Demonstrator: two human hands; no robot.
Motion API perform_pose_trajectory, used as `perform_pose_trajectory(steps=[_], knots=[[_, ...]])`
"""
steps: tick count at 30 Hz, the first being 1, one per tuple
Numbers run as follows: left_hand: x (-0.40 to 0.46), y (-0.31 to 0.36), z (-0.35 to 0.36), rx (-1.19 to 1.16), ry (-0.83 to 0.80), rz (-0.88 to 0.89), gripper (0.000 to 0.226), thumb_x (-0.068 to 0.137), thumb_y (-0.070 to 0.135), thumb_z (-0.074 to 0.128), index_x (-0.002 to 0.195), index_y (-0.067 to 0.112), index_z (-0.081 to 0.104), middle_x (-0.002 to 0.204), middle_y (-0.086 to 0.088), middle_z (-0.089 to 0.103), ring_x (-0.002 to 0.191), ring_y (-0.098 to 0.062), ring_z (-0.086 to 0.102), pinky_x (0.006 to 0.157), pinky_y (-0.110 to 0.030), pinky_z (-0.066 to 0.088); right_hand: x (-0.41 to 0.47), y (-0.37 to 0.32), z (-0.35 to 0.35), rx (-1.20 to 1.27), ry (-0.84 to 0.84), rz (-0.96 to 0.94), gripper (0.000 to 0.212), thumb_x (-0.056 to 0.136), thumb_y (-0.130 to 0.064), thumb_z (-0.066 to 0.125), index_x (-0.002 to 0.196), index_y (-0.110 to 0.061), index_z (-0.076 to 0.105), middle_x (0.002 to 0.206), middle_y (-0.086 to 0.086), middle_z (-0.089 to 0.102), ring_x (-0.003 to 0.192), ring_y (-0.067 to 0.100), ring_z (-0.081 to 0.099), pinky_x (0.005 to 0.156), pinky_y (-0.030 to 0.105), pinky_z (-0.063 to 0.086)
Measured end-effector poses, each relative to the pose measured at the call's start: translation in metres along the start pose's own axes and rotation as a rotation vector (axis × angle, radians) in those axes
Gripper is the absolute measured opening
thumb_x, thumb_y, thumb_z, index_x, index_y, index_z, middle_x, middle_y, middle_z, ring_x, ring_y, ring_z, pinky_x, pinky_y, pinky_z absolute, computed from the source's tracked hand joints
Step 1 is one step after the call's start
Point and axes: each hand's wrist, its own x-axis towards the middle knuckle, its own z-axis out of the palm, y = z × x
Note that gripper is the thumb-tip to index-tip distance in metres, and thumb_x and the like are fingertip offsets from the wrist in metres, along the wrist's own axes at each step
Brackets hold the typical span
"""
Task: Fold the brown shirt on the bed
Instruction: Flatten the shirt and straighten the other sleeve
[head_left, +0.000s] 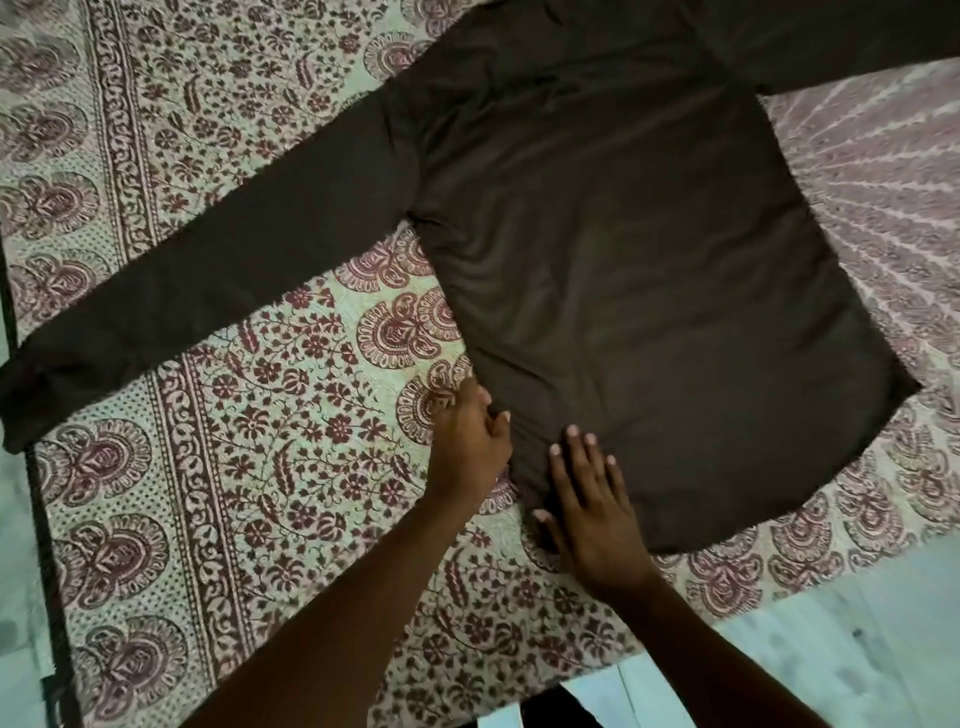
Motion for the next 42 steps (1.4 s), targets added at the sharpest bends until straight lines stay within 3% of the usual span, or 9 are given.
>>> perform_pose_trajectory(steps=[3, 8, 12, 18, 21, 25, 29, 35, 42], knots=[[-0.033, 0.007, 0.021, -0.003, -0.025, -0.112, 0.03, 0.082, 0.028, 0.079, 0.087, 0.017, 0.051, 0.077, -0.003, 0.066, 0.074, -0.021, 0.065, 0.065, -0.029, 0.047, -0.02, 0.018, -0.001, 0.024, -0.009, -0.262, 0.062, 0.109, -0.049, 0.023, 0.155, -0.01, 0.038, 0.168, 0.012, 0.018, 0.156, 0.029, 0.018, 0.118, 0.05, 0.031], [-0.077, 0.008, 0.051, -0.032, 0.057, -0.255, 0.039, 0.075, 0.022, 0.086, 0.082, 0.02, 0.048, 0.073, -0.002, 0.061, 0.071, -0.027, 0.063, 0.065, -0.037, 0.051, -0.043, 0.051, -0.007, 0.079, 0.082, 0.074, 0.061, 0.104, -0.047, 0.032, 0.148, -0.009, 0.049, 0.163, 0.015, 0.032, 0.151, 0.033, 0.031, 0.118, 0.052, 0.034], [-0.099, 0.008, 0.062, -0.133, 0.195, -0.317, 0.03, 0.087, 0.006, 0.074, 0.095, 0.016, 0.047, 0.077, 0.003, 0.059, 0.074, -0.024, 0.064, 0.064, -0.03, 0.044, -0.062, 0.071, 0.004, -0.006, 0.047, -0.274, 0.057, 0.102, -0.043, 0.039, 0.148, -0.012, 0.05, 0.164, 0.015, 0.031, 0.151, 0.034, 0.031, 0.115, 0.054, 0.039], [-0.115, 0.01, 0.076, -0.105, 0.221, -0.269, 0.018, 0.085, 0.001, 0.071, 0.089, 0.014, 0.058, 0.078, 0.002, 0.063, 0.074, -0.018, 0.063, 0.056, -0.012, 0.037, -0.084, 0.079, 0.01, -0.012, 0.091, -0.167, 0.056, 0.103, -0.042, 0.049, 0.153, -0.019, 0.043, 0.166, 0.015, 0.024, 0.154, 0.034, 0.023, 0.121, 0.05, 0.027], [-0.121, 0.01, 0.086, -0.112, 0.185, -0.321, 0.021, 0.079, 0.004, 0.08, 0.092, 0.013, 0.066, 0.089, 0.0, 0.068, 0.084, -0.013, 0.061, 0.07, -0.013, 0.037, -0.088, 0.079, 0.013, -0.031, 0.077, -0.222, 0.055, 0.1, -0.035, 0.058, 0.152, -0.022, 0.044, 0.166, 0.016, 0.024, 0.154, 0.037, 0.021, 0.12, 0.052, 0.025], [-0.13, 0.006, 0.09, -0.05, 0.205, -0.261, 0.024, 0.077, 0.001, 0.08, 0.095, 0.01, 0.067, 0.102, -0.009, 0.065, 0.097, -0.024, 0.063, 0.079, -0.013, 0.034, -0.086, 0.082, 0.007, -0.011, 0.164, -0.118, 0.042, 0.09, -0.03, 0.059, 0.13, -0.017, 0.064, 0.153, 0.017, 0.047, 0.139, 0.035, 0.045, 0.102, 0.053, 0.047], [-0.139, 0.02, 0.085, 0.175, 0.154, -0.276, 0.035, 0.08, 0.01, 0.081, 0.109, 0.015, 0.062, 0.128, -0.012, 0.041, 0.107, -0.029, 0.054, 0.083, -0.033, 0.048, -0.082, 0.091, -0.005, 0.023, 0.142, -0.197, 0.042, 0.097, -0.046, 0.051, 0.127, -0.02, 0.065, 0.154, 0.01, 0.046, 0.136, 0.032, 0.047, 0.096, 0.05, 0.048], [-0.1, 0.026, 0.083, 0.505, 0.022, 0.286, 0.07, 0.084, 0.035, 0.072, 0.148, 0.021, 0.045, 0.165, -0.005, 0.018, 0.149, -0.03, 0.026, 0.117, -0.05, 0.032, -0.044, 0.126, -0.029, 0.07, 0.201, 0.193, 0.057, 0.1, -0.051, 0.043, 0.151, -0.026, 0.043, 0.167, 0.007, 0.022, 0.152, 0.031, 0.025, 0.109, 0.052, 0.035], [-0.088, 0.005, 0.086, 0.66, -0.284, 0.297, 0.111, 0.082, 0.064, 0.066, 0.162, 0.031, -0.004, 0.167, 0.0, -0.026, 0.156, -0.029, -0.018, 0.127, -0.052, 0.003, -0.066, 0.141, -0.024, 0.169, 0.238, 0.603, 0.056, 0.101, -0.056, 0.045, 0.153, -0.037, 0.037, 0.168, 0.006, 0.019, 0.154, 0.026, 0.018, 0.116, 0.061, 0.026]])
